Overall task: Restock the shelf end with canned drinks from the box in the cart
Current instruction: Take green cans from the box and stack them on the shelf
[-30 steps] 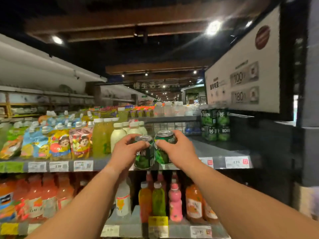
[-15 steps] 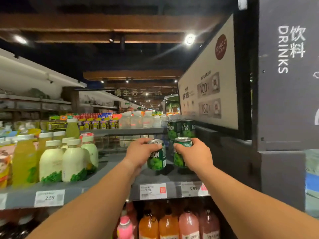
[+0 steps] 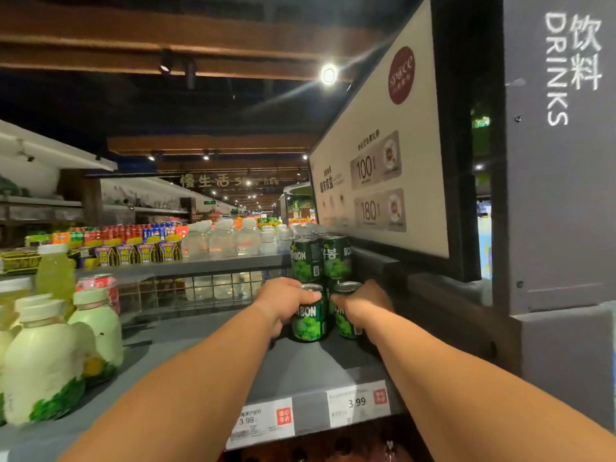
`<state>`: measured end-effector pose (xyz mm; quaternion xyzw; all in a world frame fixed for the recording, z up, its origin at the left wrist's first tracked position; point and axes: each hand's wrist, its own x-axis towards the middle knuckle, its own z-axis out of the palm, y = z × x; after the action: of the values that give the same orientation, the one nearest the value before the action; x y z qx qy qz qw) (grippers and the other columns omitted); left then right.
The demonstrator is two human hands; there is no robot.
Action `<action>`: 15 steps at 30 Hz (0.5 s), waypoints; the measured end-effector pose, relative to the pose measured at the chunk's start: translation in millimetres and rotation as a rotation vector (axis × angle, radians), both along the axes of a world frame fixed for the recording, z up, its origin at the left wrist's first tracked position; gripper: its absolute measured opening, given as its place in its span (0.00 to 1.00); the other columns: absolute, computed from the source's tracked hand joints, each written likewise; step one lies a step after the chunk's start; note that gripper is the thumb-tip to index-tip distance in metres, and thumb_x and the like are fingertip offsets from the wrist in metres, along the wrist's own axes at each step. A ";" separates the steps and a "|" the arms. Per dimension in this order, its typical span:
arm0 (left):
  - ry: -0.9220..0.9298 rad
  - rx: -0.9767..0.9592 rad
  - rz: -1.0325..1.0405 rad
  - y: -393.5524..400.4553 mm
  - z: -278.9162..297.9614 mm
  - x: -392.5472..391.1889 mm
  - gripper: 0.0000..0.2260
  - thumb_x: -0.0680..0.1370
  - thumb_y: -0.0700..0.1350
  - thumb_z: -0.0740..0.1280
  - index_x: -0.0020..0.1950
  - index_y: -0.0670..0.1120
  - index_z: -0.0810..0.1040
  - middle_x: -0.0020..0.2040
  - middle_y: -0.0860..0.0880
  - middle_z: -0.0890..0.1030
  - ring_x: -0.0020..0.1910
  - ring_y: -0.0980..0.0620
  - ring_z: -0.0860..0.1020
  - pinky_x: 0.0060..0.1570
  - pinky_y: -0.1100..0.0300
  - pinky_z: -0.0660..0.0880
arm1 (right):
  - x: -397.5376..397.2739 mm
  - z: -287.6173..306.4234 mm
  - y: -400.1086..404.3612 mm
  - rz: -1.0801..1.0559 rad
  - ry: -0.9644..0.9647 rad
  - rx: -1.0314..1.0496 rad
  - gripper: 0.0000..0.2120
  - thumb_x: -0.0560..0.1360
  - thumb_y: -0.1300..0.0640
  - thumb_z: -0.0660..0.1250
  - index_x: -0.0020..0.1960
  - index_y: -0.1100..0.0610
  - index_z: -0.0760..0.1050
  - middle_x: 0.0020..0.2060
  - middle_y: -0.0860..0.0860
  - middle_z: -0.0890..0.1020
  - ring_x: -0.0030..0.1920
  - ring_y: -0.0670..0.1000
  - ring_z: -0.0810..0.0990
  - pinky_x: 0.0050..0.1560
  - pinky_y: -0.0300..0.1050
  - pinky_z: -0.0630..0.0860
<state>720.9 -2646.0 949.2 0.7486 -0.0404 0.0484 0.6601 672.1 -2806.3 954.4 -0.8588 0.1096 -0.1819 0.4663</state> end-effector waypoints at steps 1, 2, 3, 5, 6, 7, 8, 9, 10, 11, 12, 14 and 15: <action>0.009 0.003 -0.005 -1.1 -0.5 3.6 0.27 0.66 0.39 0.81 0.63 0.43 0.77 0.54 0.42 0.83 0.55 0.43 0.81 0.52 0.50 0.80 | 4.9 -1.9 -0.8 -0.004 -0.006 -0.001 0.24 0.71 0.45 0.74 0.60 0.58 0.76 0.56 0.55 0.82 0.54 0.55 0.81 0.47 0.44 0.75; 0.020 0.007 -0.007 -2.1 -1.1 6.6 0.28 0.66 0.39 0.81 0.64 0.44 0.77 0.55 0.42 0.83 0.55 0.42 0.81 0.54 0.48 0.79 | 8.7 -3.6 -1.4 -0.013 -0.014 -0.004 0.24 0.72 0.45 0.73 0.61 0.59 0.76 0.56 0.55 0.82 0.54 0.55 0.81 0.46 0.43 0.74; 0.033 0.009 -0.011 -3.1 -1.7 9.3 0.28 0.67 0.39 0.81 0.65 0.44 0.76 0.55 0.42 0.83 0.55 0.42 0.81 0.56 0.45 0.79 | 12.0 -5.1 -1.8 -0.017 -0.019 -0.009 0.24 0.72 0.45 0.73 0.61 0.59 0.76 0.56 0.55 0.82 0.53 0.55 0.81 0.45 0.43 0.72; 0.055 0.025 -0.025 -3.6 -2.4 13.6 0.29 0.68 0.41 0.80 0.67 0.44 0.75 0.55 0.43 0.83 0.56 0.41 0.81 0.58 0.42 0.78 | 18.3 -7.9 -1.4 -0.017 -0.034 -0.005 0.22 0.72 0.45 0.73 0.59 0.58 0.76 0.55 0.54 0.82 0.47 0.53 0.79 0.44 0.43 0.71; 0.060 0.043 -0.027 -3.9 -2.3 16.1 0.29 0.68 0.43 0.80 0.68 0.45 0.75 0.56 0.44 0.83 0.56 0.42 0.81 0.57 0.42 0.78 | 20.9 -8.6 -1.3 -0.017 -0.044 -0.009 0.21 0.72 0.45 0.73 0.58 0.57 0.77 0.52 0.53 0.82 0.45 0.52 0.78 0.43 0.42 0.70; 0.060 0.062 -0.023 -4.5 -2.4 18.2 0.29 0.69 0.45 0.80 0.67 0.46 0.75 0.56 0.46 0.83 0.57 0.43 0.81 0.56 0.44 0.78 | 23.3 -9.2 -1.8 -0.014 -0.048 -0.020 0.19 0.72 0.45 0.73 0.56 0.56 0.78 0.49 0.52 0.83 0.43 0.51 0.78 0.41 0.41 0.70; 0.056 0.074 -0.014 -5.2 -3.2 20.0 0.28 0.68 0.47 0.80 0.66 0.47 0.76 0.56 0.47 0.83 0.57 0.45 0.81 0.54 0.46 0.79 | 25.5 -10.8 -3.1 -0.007 -0.043 -0.031 0.17 0.71 0.46 0.74 0.53 0.55 0.79 0.45 0.51 0.82 0.40 0.50 0.78 0.37 0.40 0.70; 0.045 0.080 -0.001 -5.9 -4.6 21.2 0.26 0.68 0.48 0.80 0.64 0.47 0.77 0.55 0.48 0.83 0.56 0.45 0.81 0.50 0.49 0.79 | 27.5 -12.4 -4.5 0.001 -0.029 -0.034 0.13 0.69 0.47 0.75 0.49 0.54 0.80 0.41 0.49 0.81 0.37 0.48 0.78 0.34 0.39 0.70; 0.030 0.083 0.019 -6.0 -6.2 22.0 0.24 0.68 0.50 0.81 0.60 0.47 0.77 0.55 0.48 0.83 0.56 0.46 0.81 0.47 0.51 0.79 | 28.7 -13.4 -5.6 0.006 -0.009 -0.037 0.10 0.68 0.50 0.75 0.45 0.54 0.79 0.38 0.48 0.81 0.36 0.47 0.78 0.33 0.38 0.70; 0.019 0.082 0.040 -4.9 -8.9 22.3 0.23 0.67 0.50 0.81 0.57 0.46 0.77 0.54 0.48 0.83 0.55 0.47 0.81 0.45 0.52 0.79 | 29.3 -14.0 -6.2 0.003 0.011 -0.040 0.08 0.67 0.53 0.75 0.42 0.54 0.77 0.38 0.49 0.81 0.36 0.47 0.78 0.33 0.38 0.72; 0.016 0.075 0.047 -3.3 -11.3 23.0 0.22 0.67 0.50 0.81 0.54 0.45 0.77 0.53 0.48 0.83 0.54 0.47 0.81 0.46 0.51 0.80 | 29.2 -14.4 -6.8 -0.007 0.024 -0.046 0.08 0.66 0.54 0.74 0.40 0.54 0.76 0.40 0.50 0.82 0.37 0.49 0.80 0.35 0.39 0.74; 0.031 0.064 0.007 0.8 -14.1 23.2 0.19 0.66 0.45 0.81 0.52 0.43 0.78 0.51 0.45 0.85 0.52 0.46 0.82 0.47 0.50 0.80 | 29.5 -13.9 -7.7 -0.035 0.033 -0.061 0.13 0.65 0.54 0.75 0.46 0.57 0.75 0.46 0.53 0.83 0.44 0.54 0.82 0.39 0.41 0.74; 0.039 0.068 -0.016 2.5 -14.4 23.2 0.18 0.66 0.41 0.81 0.51 0.43 0.79 0.51 0.44 0.85 0.51 0.46 0.83 0.46 0.50 0.80 | 30.3 -13.0 -7.6 -0.053 0.034 -0.074 0.19 0.66 0.54 0.75 0.52 0.59 0.74 0.50 0.55 0.82 0.49 0.55 0.82 0.41 0.42 0.73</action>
<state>744.1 -2643.5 934.9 0.7711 -0.0350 0.0272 0.6352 702.4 -2813.9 941.4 -0.8752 0.1334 -0.1836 0.4272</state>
